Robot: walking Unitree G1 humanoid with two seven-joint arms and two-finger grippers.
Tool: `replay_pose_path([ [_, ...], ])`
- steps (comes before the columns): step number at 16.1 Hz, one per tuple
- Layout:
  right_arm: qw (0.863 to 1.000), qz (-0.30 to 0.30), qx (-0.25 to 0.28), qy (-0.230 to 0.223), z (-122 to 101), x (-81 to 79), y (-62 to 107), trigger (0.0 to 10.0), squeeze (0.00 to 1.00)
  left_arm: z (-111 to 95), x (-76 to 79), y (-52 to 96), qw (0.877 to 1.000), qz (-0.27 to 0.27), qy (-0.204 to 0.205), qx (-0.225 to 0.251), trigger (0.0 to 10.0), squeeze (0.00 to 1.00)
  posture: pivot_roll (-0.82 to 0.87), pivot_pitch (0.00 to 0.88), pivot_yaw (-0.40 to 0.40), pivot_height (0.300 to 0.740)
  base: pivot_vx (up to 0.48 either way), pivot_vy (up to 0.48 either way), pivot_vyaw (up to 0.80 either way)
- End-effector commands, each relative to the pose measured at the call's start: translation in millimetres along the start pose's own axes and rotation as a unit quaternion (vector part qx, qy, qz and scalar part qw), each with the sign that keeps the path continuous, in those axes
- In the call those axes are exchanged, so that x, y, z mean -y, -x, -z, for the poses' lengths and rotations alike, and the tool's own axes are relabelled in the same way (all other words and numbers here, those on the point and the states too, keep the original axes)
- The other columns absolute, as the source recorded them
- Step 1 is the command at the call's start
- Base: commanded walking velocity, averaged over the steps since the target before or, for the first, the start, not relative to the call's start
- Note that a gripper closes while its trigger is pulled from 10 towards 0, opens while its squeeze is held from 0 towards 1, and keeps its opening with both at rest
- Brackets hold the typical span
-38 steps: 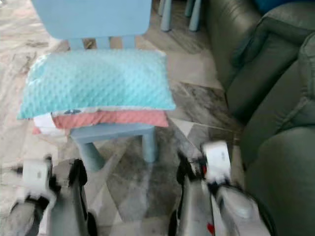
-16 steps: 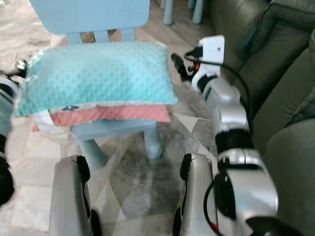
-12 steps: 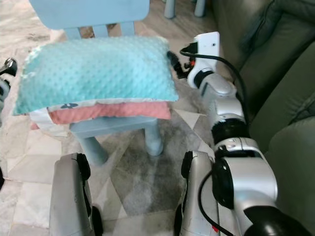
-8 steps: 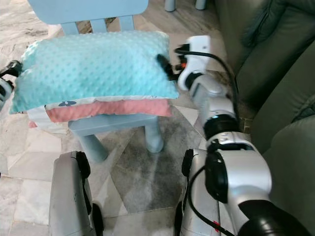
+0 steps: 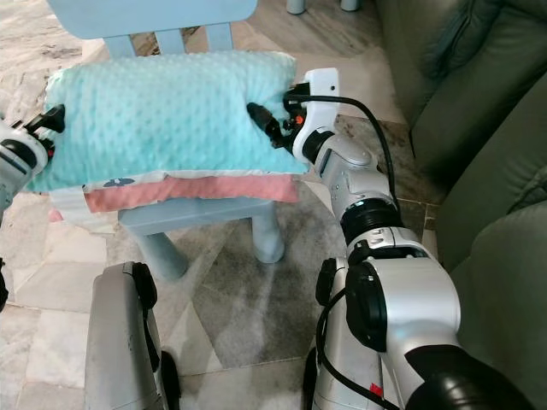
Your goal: Move the pillow to the sofa
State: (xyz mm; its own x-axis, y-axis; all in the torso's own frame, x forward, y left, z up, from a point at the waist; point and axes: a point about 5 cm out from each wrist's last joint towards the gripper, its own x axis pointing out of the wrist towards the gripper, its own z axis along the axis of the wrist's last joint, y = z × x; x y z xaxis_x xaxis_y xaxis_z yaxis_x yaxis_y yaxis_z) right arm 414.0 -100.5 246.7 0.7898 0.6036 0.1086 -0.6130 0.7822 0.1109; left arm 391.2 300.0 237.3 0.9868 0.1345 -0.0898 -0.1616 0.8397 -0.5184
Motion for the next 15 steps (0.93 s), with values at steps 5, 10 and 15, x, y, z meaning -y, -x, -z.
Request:
replay_pose_path([
  [5, 0.994, -0.091, -0.052, 0.007, 20, -18.3, -2.2, 10.0, 0.0, 16, 8.1, -0.1, 0.996, 0.065, 0.02, -0.053, 10.0, 0.0, 0.08, 0.278, 0.011, 0.37, 0.0, 0.0, 0.0],
  [10, 0.985, -0.157, -0.064, 0.025, 29, -32.6, -2.5, 0.0, 0.0, 27, 18.3, 0.5, 0.988, 0.128, 0.022, -0.083, 0.0, 0.0, 0.08, 0.286, 0.014, 0.37, 0.0, 0.0, 0.0],
  [15, 0.983, -0.169, -0.069, 0.027, 37, -32.5, 2.0, 0.0, 0.0, 28, 17.2, 1.7, 0.986, 0.137, 0.042, -0.088, 0.0, 0.0, 0.08, 0.296, 0.018, 0.37, 0.0, 0.0, 0.0],
])
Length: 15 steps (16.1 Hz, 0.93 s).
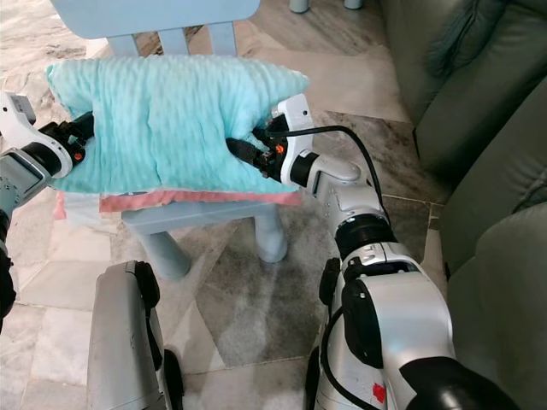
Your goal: Move the pillow to the sofa
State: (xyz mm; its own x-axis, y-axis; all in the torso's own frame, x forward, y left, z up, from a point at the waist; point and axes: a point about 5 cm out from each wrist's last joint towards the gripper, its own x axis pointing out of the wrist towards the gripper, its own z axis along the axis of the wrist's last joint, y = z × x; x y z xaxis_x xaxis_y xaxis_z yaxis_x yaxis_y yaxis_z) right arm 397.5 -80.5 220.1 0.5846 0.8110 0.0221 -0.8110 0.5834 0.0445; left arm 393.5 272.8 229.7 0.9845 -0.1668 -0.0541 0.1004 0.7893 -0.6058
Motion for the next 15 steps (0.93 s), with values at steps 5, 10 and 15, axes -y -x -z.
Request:
replay_pose_path([
  [5, 0.999, -0.026, -0.022, 0.012, 11, -8.4, -2.0, 0.0, 0.0, 10, -1.0, 0.0, 1.0, 0.014, 0.002, -0.017, 0.0, 0.0, 0.08, 0.306, 0.019, 0.37, 0.0, 0.0, 0.0],
  [10, 0.999, -0.033, -0.029, 0.015, 17, -11.9, -2.1, 0.0, 0.0, 13, -4.6, 1.4, 1.0, 0.013, 0.012, -0.015, 0.0, 0.0, 0.08, 0.316, 0.018, 0.37, 0.0, 0.0, 0.0],
  [15, 0.995, -0.064, -0.063, 0.041, 35, -18.3, 5.3, 0.0, 0.0, 2, -19.9, 8.3, 0.998, -0.047, 0.017, 0.039, 0.0, 0.0, 0.07, 0.325, 0.008, 0.37, 0.0, 0.0, 0.0],
])
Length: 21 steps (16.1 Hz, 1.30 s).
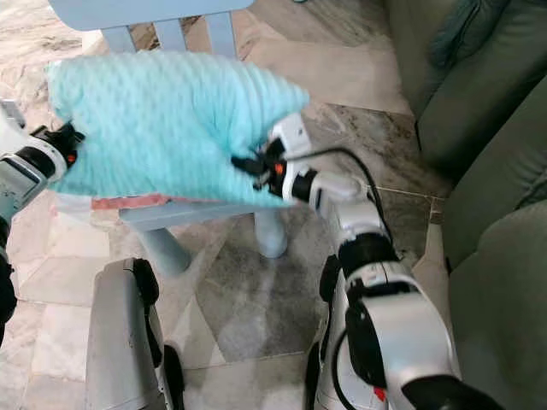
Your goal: Move the pillow to the sofa
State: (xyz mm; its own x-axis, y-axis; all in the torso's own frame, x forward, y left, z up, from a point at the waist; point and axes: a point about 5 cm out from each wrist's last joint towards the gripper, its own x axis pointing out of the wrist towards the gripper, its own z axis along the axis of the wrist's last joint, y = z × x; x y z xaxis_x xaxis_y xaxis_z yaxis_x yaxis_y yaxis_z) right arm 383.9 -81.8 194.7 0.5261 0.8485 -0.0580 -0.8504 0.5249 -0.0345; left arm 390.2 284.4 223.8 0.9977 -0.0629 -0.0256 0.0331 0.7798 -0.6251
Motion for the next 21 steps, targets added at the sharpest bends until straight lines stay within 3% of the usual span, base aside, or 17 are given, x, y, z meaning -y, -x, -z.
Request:
replay_pose_path([
  [1, 0.999, -0.034, -0.027, 0.011, 11, -11.1, -4.6, 0.0, 0.0, 5, -9.1, 3.6, 1.0, -0.015, 0.002, -0.008, 0.0, 0.0, 0.06, 0.326, 0.006, 0.37, 0.0, 0.0, 0.0],
  [5, 0.997, -0.03, -0.046, 0.058, 30, -23.3, -6.8, 0.0, 0.0, 18, -20.5, 6.2, 0.998, -0.053, -0.026, -0.008, 0.0, 0.0, 0.07, 0.299, 0.0, 0.37, 0.0, 0.0, 0.0],
  [6, 0.996, -0.009, -0.035, 0.087, 28, -24.0, -7.6, 0.0, 0.0, 21, -19.0, 5.6, 0.998, -0.042, -0.055, 0.003, 0.0, 0.0, 0.06, 0.239, -0.005, 0.37, 0.0, 0.0, 0.0],
  [8, 0.995, 0.016, -0.02, 0.098, 23, -20.2, -7.0, 0.0, 0.0, 20, -17.4, 5.1, 0.997, -0.035, -0.069, 0.021, 0.0, 0.0, 0.06, 0.211, -0.007, 0.37, 0.0, 0.0, 0.0],
  [11, 0.98, 0.15, 0.076, 0.105, -13, 4.5, 2.8, 0.0, 0.0, 18, -8.7, 4.1, 0.991, -0.019, -0.076, 0.106, 0.0, 0.0, 0.05, 0.09, -0.016, 0.37, 0.0, 0.0, 0.0],
  [13, 0.964, 0.2, 0.122, 0.121, -31, 14.2, 13.9, 0.0, 0.0, 16, -1.3, 4.5, 0.986, -0.007, -0.074, 0.15, 0.0, 0.0, 0.04, 0.025, -0.023, 0.37, 0.0, 0.0, 0.0],
  [15, 0.957, 0.22, 0.14, 0.124, -39, 17.6, 19.5, 0.0, 0.0, 18, 2.4, 4.4, 0.985, 0.003, -0.072, 0.16, 0.0, 0.0, 0.04, 0.004, -0.025, 0.37, 0.0, 0.0, 0.0],
  [18, 0.942, 0.254, 0.182, 0.121, -49, 13.8, 28.3, 0.0, 0.0, 37, 19.0, 3.6, 0.98, 0.038, -0.082, 0.176, 0.0, 0.0, 0.02, 0.0, -0.035, 0.37, 0.0, 0.0, 0.0],
  [21, 0.927, 0.289, 0.204, 0.126, -54, 9.8, 39.3, 0.0, 0.0, 44, 49.8, 5.1, 0.966, 0.078, -0.134, 0.206, 0.0, 0.0, 0.0, 0.0, -0.029, 0.37, 0.0, 0.0, 0.0],
])
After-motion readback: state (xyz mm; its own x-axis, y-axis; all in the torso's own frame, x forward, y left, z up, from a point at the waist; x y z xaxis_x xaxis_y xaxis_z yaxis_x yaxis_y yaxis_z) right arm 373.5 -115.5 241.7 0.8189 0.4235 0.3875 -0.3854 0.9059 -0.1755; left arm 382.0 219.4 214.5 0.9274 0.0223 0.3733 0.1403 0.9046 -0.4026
